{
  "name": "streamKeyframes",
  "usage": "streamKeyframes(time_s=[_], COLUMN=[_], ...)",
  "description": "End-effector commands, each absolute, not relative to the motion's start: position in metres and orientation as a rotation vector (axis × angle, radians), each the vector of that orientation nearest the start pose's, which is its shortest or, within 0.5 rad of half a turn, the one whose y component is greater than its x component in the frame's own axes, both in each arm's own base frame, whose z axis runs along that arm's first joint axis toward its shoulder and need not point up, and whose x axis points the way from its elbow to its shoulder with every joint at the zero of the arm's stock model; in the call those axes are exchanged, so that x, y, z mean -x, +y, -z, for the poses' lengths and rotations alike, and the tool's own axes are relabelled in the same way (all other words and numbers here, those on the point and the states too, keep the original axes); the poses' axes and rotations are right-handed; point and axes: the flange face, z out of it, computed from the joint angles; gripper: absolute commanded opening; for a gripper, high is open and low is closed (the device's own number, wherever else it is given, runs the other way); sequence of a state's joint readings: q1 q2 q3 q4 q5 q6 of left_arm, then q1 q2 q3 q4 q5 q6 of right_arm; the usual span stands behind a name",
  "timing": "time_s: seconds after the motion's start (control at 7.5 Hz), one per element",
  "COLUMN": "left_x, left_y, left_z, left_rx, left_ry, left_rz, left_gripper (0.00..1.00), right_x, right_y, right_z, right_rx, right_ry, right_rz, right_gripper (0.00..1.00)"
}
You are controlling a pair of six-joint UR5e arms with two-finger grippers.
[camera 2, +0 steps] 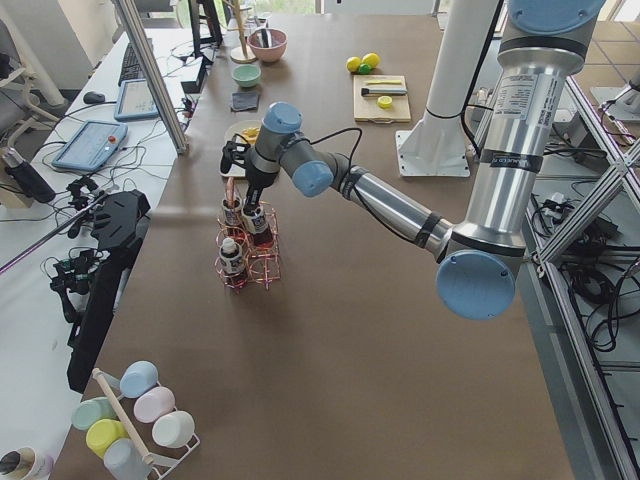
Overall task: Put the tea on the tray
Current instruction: 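Close the left gripper on the bottle cap and lift it out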
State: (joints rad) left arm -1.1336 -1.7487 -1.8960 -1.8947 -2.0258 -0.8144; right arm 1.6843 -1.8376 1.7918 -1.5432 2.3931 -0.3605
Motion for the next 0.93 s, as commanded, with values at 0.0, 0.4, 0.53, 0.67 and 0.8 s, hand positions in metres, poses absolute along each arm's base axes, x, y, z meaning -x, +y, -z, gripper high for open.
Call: streamKeyframes(time_s=[0.0,0.4,0.53,0.67,0.8], left_x=[-0.099,-0.122,-0.171,-0.222,-0.27], left_y=[-0.521,-0.462,-0.453,-0.449,-0.449], left_z=[-0.326,-0.252,-0.212,-0.162,-0.125], left_rx=[-0.416,-0.344,-0.278,-0.283,-0.277], left_ry=[0.809,0.839,0.852,0.802,0.782], left_rz=[0.187,0.208,0.244,0.251,0.259], left_gripper=[0.0,0.0,0.0,0.0,0.0], right_x=[-0.102,-0.102,-0.101,-0.101,-0.101], right_y=[-0.367,-0.367,-0.366,-0.366,-0.366], right_z=[-0.663,-0.662,-0.662,-0.662,-0.662], right_rx=[-0.171,-0.174,-0.174,-0.174,-0.173], right_ry=[-0.808,-0.817,-0.821,-0.822,-0.822], right_rz=[0.223,0.224,0.223,0.223,0.221], right_gripper=[1.0,1.0,1.0,1.0,1.0])
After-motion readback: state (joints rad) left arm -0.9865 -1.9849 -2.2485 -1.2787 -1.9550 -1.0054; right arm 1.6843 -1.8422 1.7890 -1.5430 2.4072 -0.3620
